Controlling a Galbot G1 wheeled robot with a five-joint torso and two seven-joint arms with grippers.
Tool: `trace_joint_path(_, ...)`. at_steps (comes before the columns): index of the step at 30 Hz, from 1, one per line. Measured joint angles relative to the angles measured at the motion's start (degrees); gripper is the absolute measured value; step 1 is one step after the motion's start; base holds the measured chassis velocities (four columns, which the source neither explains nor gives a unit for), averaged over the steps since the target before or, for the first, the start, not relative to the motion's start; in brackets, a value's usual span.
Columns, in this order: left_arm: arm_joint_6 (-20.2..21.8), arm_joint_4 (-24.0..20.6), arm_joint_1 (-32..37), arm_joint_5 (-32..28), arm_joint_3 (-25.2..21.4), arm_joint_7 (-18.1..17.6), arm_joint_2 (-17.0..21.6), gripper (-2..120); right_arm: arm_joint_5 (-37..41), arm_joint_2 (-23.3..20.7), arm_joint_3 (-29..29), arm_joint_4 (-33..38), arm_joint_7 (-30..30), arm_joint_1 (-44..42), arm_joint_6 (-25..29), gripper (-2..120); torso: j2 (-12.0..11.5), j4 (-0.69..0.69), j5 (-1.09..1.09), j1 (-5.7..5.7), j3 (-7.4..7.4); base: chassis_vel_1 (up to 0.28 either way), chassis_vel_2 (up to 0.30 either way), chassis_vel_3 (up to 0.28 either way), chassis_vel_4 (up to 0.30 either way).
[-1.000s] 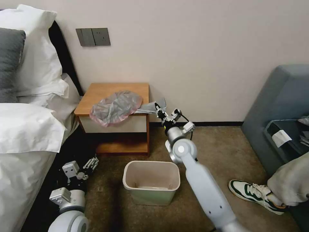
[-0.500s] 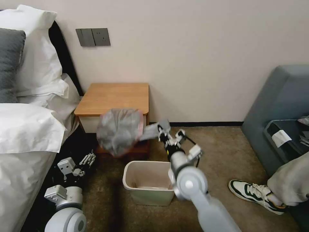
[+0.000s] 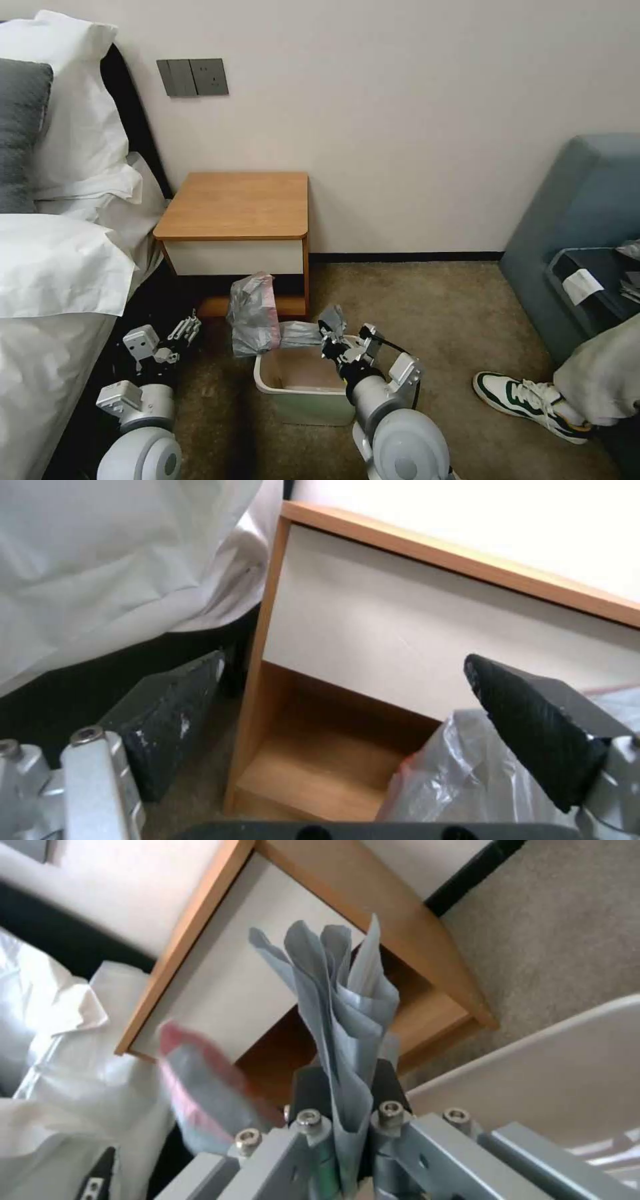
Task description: Pick up the garbage bag from the table and place it over the trash can.
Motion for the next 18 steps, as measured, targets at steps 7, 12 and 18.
trace_joint_path(7, 0.05, 0.25, 0.15, 0.10, 0.34, -0.02, -0.09, 95, 4.26, 1.45, -1.98, 5.85, 4.88, -3.08, -0.27, 0, 0.00, 0.00, -0.01, 0.00, 0.00, 0.000, 0.000, 0.000, 0.000)
trace_joint_path(12, 0.28, 0.33, -0.09, 0.25, 0.85, -0.02, -0.31, 95, 5.31, 2.61, -3.05, 8.02, 5.09, -3.97, -0.34, 0, 0.00, -0.01, 0.00, 0.00, 0.00, 0.000, 0.000, 0.000, 0.000)
trace_joint_path(18, 0.47, 0.33, -0.01, 0.45, 1.03, -0.01, -0.54, 95, 6.06, 5.42, -2.04, 8.80, 10.19, -4.15, 2.93, 0, 0.00, 0.00, 0.00, 0.00, 0.00, 0.000, 0.000, 0.000, 0.000)
